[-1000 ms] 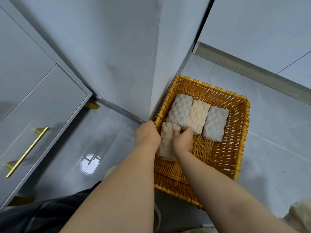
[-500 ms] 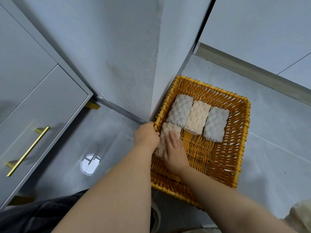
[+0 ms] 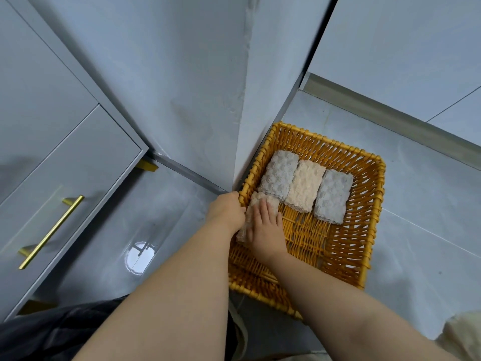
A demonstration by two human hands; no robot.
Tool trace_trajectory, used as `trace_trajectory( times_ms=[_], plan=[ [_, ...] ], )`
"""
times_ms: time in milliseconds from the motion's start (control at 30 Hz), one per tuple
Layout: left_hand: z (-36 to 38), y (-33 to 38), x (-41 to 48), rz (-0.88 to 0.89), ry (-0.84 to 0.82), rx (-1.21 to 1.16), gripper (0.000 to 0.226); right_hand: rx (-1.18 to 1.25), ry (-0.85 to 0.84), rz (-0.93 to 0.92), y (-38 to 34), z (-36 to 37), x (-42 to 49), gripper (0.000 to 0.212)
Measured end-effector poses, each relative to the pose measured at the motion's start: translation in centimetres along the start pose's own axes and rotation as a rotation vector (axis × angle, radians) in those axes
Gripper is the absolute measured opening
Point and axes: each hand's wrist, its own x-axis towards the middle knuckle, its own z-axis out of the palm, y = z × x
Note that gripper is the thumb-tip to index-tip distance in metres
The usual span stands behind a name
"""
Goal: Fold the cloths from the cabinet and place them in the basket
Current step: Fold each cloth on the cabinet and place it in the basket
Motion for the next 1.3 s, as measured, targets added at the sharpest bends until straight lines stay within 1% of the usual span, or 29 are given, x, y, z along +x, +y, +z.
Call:
trace_trajectory(
  times_ms=[133,200,300,400,467,533,600,733,800,867,900,933,1000,1033,1100,1200,1300],
  plan=[
    [-1.1,0.3,-0.1,0.022,-0.049,0.042,0.011,-0.003,0.086,-0.004,0.3,-2.8,0.1,0.058],
    [-1.9,0.5,-0.7,0.048,-0.064,0.068,0.009,-0.01,0.153,-0.035,0.2,-4.8,0.1,0.054],
    [-3.3,0.5,-1.7,0.082,-0.072,0.138,0.018,0.019,0.239,-0.125,-0.4,-7.9,-0.2,0.054],
    [-5.6,0.2,-3.1,0.107,-0.046,0.254,0.031,0.048,0.321,-0.215,-1.8,-11.0,-0.7,0.041],
    [-7.5,-0.3,-3.9,0.109,-0.059,0.331,0.034,0.039,0.387,-0.295,-2.9,-12.8,-1.2,0.034],
    [-9.7,-1.1,-4.9,0.084,-0.08,0.398,0.033,0.036,0.386,-0.356,-4.6,-14.6,-1.9,0.031],
    [-11.8,-2.1,-5.9,0.064,-0.067,0.44,0.031,0.061,0.376,-0.401,-6.6,-16.1,-2.3,0.035],
    [-16.9,-3.7,-8.8,0.045,0.059,0.492,0.032,0.142,0.442,-0.464,-11.4,-19.3,-2.1,0.045],
    [-19.6,-5.3,-10.7,0.036,0.15,0.453,0.029,0.166,0.464,-0.507,-14.3,-21.6,-2.4,0.04],
    [-22.0,-6.5,-12.4,0.037,0.241,0.374,0.024,0.211,0.448,-0.512,-16.1,-23.6,-2.2,0.04],
    [-22.9,-7.0,-13.2,0.043,0.297,0.342,0.022,0.233,0.454,-0.502,-16.9,-24.5,-2.2,0.041],
    [-24.1,-7.7,-14.4,0.039,0.377,0.306,0.028,0.243,0.468,-0.515,-18.1,-25.5,-2.2,0.041],
    [-26.0,-8.9,-16.6,0.044,0.543,0.23,0.033,0.265,0.498,-0.552,-20.4,-27.4,-2.5,0.041],
    [-27.1,-9.7,-17.7,0.05,0.635,0.204,0.033,0.268,0.512,-0.576,-22.0,-28.5,-2.7,0.041],
    [-28.5,-10.4,-19.1,0.07,0.765,0.15,0.032,0.269,0.552,-0.597,-23.9,-30.1,-2.7,0.04],
    [-30.7,-12.3,-21.1,0.04,0.877,0.105,0.032,0.276,0.624,-0.663,-27.6,-32.1,-2.7,0.039],
    [-31.9,-14.8,-22.0,-0.032,0.917,0.048,0.034,0.277,0.637,-0.704,-30.8,-33.5,-2.5,0.039]
  ],
)
